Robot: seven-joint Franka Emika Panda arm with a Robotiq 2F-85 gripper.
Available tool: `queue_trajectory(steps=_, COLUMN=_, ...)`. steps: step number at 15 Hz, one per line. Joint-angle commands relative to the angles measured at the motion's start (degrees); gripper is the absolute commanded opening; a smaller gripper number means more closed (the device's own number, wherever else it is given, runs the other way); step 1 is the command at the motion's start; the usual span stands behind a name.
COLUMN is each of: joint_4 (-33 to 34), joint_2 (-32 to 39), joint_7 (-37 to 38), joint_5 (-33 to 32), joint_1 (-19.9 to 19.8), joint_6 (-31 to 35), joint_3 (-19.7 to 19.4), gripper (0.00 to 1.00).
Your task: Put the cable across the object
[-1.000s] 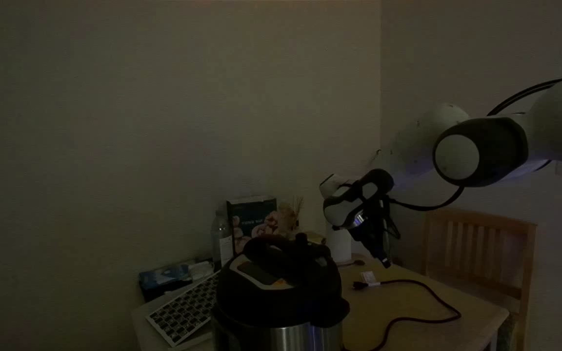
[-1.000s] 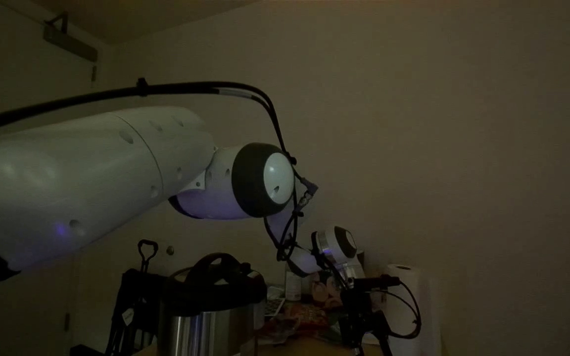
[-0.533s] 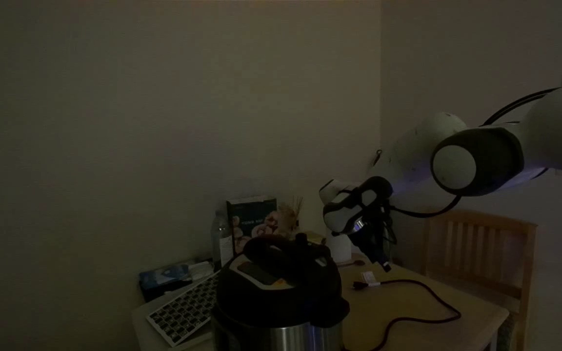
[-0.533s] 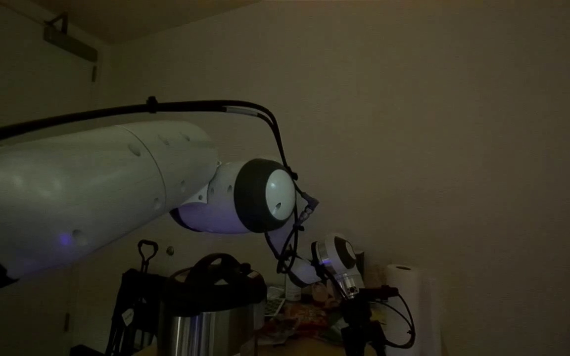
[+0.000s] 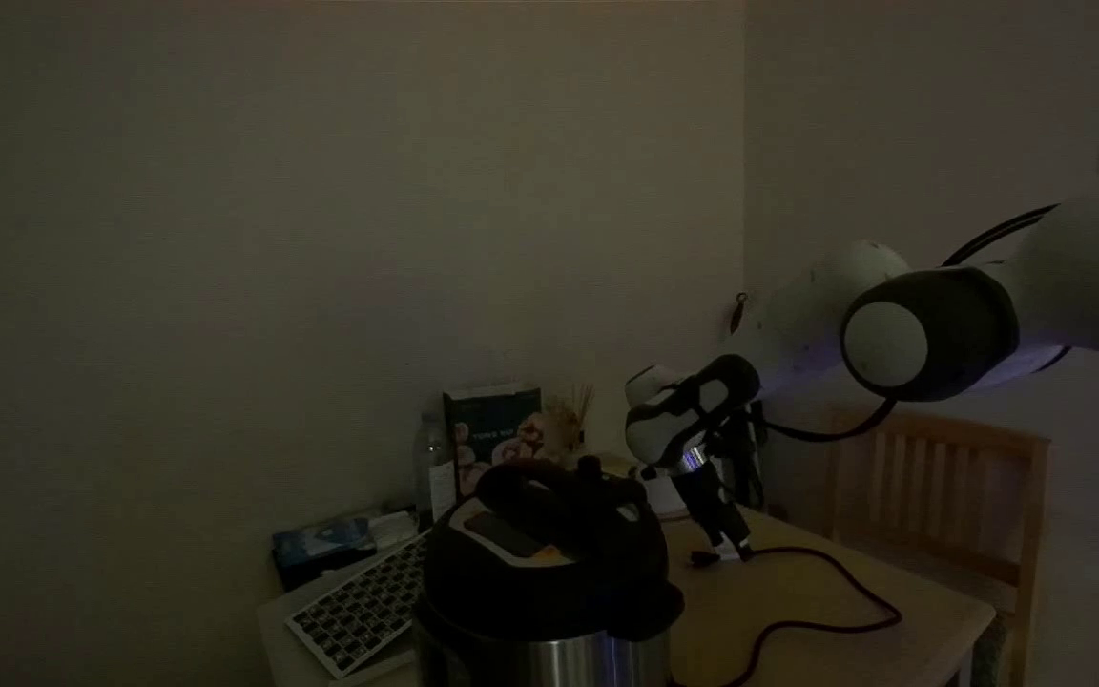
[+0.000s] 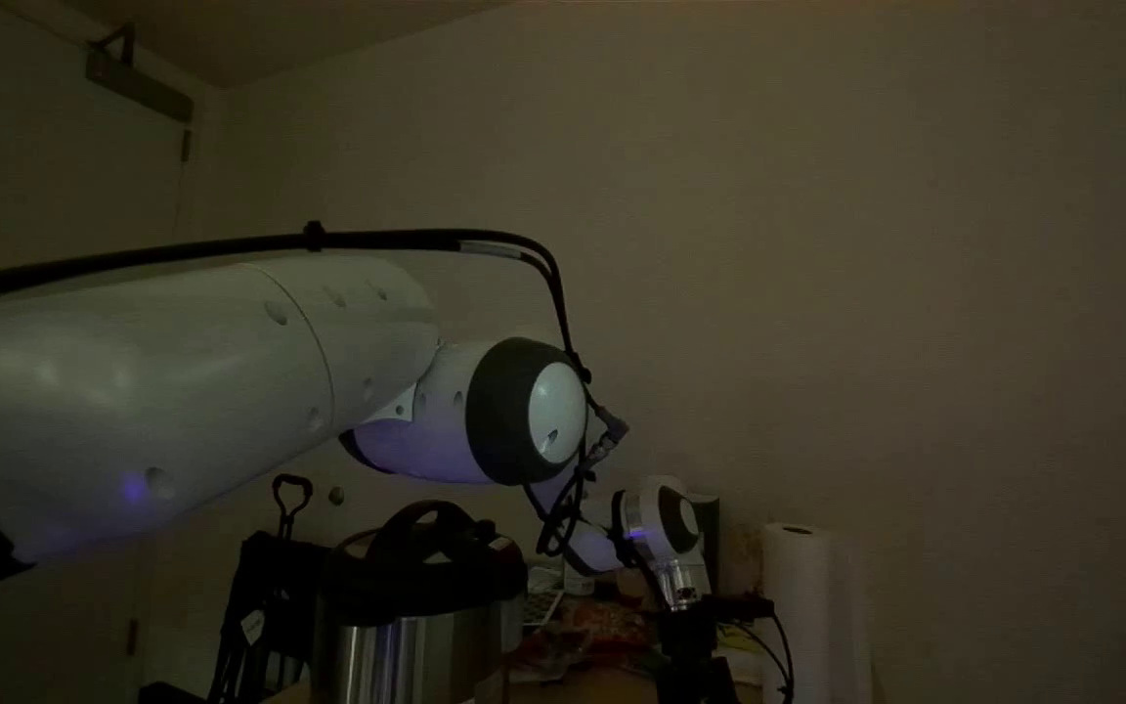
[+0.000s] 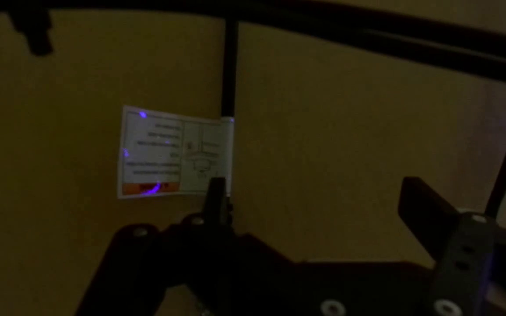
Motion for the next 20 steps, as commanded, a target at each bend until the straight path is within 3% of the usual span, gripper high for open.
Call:
queue_trajectory(steps=1, joint_4=3.4, joint_2=2.7, joint_7=-5.6, joint_5=5.0, joint_1=-2.7, joint_6=-1.3, joint_3=2.1, gripper=1.00)
queue_trajectory(steps=4, joint_4=5.6, joint_2=4.5, joint_7=-8.1, joint_5=7.2, joint_1=-4.0, joint_6=-0.8, joint_3=2.4, gripper=1.00)
queue_trajectory(steps=5, joint_4=6.5, joint_2=5.2, joint_7=-8.9, joint_5=7.9, joint_1=-4.4, joint_6=-1.1, joint_3=2.4, gripper=0.75)
queue_trajectory(steps=8, joint_4=8.7, joint_2=6.8, joint_7=-10.9, joint_5=9.9, joint_1=-5.5, joint_6=-1.1, joint_3=2.7, gripper=0.66)
queue_trajectory(steps=10, joint_4=8.1, joint_2=6.3, joint_7=-9.1, joint_5=8.6, joint_1=-5.0, joint_6=1.0, joint_3=2.0, gripper=0.91)
queue_trajectory(steps=12, joint_4=7.4, joint_2=5.9, joint_7=-8.6, joint_5=8.5, joint_1=-4.5, joint_6=0.5, joint_3=1.8, gripper=0.98)
queue_trajectory(steps=13, joint_4=7.5, joint_2=5.9, joint_7=-8.6, joint_5=8.4, joint_1=-4.5, joint_6=0.6, joint_3=1.7, gripper=0.85)
queue_trajectory(steps=15, joint_4=7.5, joint_2=5.9, joint_7=-8.6, joint_5=8.4, joint_1=-4.4, joint_6=0.4, joint_3=1.7, gripper=1.00)
queue_trajectory(steps=20, joint_4=9.4, joint_2=6.0, joint_7=-8.4, joint_5=8.1, joint_1=-4.0, joint_6=-0.2, joint_3=1.4, gripper=1.00)
